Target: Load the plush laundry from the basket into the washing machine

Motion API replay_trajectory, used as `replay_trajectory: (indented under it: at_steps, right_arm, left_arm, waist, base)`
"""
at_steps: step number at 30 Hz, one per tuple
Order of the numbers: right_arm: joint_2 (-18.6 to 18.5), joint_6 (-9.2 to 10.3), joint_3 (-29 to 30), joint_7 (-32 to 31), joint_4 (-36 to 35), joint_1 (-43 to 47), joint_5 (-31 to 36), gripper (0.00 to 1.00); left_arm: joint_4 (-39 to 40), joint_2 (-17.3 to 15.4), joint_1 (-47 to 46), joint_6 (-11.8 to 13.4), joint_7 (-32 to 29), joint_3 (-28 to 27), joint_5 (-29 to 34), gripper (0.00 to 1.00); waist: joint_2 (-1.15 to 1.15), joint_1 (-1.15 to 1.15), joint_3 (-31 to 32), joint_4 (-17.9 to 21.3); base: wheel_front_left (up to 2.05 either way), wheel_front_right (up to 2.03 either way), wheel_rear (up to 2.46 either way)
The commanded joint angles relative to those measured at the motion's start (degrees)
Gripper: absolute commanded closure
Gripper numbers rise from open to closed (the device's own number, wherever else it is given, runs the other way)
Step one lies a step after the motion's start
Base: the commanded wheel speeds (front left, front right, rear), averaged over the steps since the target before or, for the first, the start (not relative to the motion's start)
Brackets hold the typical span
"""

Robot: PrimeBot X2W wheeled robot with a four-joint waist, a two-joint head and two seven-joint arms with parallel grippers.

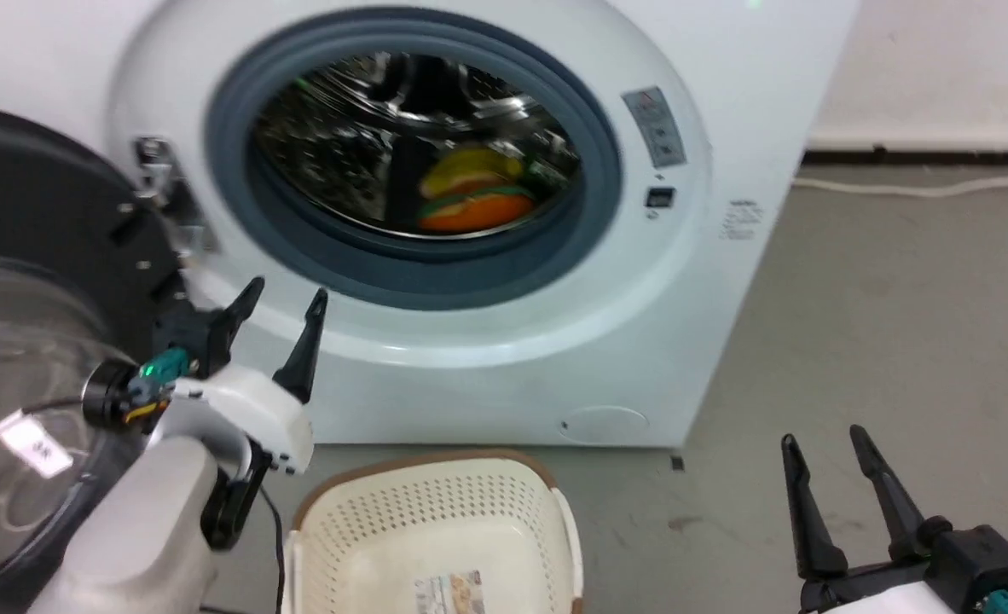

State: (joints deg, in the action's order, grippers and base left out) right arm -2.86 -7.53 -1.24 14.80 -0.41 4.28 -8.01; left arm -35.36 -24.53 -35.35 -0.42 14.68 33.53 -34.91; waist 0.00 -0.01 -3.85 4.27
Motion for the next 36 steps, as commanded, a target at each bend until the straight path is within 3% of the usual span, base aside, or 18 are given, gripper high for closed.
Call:
replay_trajectory:
  at_steps: [1,2,11,19,26,36]
  right_arm:
    - [0.0,0.04,-0.2,0.2,0.2,0.5,0.2,0.00]
    - [0.0,0.04,-0.7,0.2,0.1,0.7,0.1,0.00]
    - [0.0,0.04,-1.8,0.2,0.0,1.9,0.2,0.00]
    - [0.0,0.04,-0.5,0.2,-1.0,4.5,-1.1,0.00]
    - [0.0,0.04,-0.5,0.2,-1.3,6.1,-0.6,0.00]
    - [0.0,0.04,0.3,0.2,0.1,6.9,-0.2,0.00]
  left_arm:
    - [1.5,-0.5,2.1,0.8,0.3,-0.8,-0.1,0.00]
    - [5.1,-1.5,5.5,2.3,0.3,-2.7,-0.5,0.00]
    - [20.4,-4.4,20.5,5.8,0.3,-9.3,-0.4,0.00]
    - [30.0,-1.3,33.4,7.1,0.3,-16.6,2.7,0.00]
    - [33.4,3.0,40.8,4.8,0.3,-20.5,8.4,0.00]
    - [32.6,7.3,43.1,0.8,0.3,-22.9,16.2,0.00]
  waist:
    - [0.00,0.01,3.9,-4.1]
    - [0.00,0.01,4.6,-5.1]
    - [0.00,0.01,6.7,-7.9]
    - [0.00,0.01,7.8,-8.5]
    - [0.00,0.01,8.1,-7.7]
    - [0.00,0.01,8.0,-6.3]
  base:
    - [0.00,0.00,0.00]
    - [0.00,0.00,0.00]
    - [0.00,0.00,0.00]
    - [0.00,0.00,0.00]
    - [0.00,0.00,0.00]
    - [0.00,0.00,0.00]
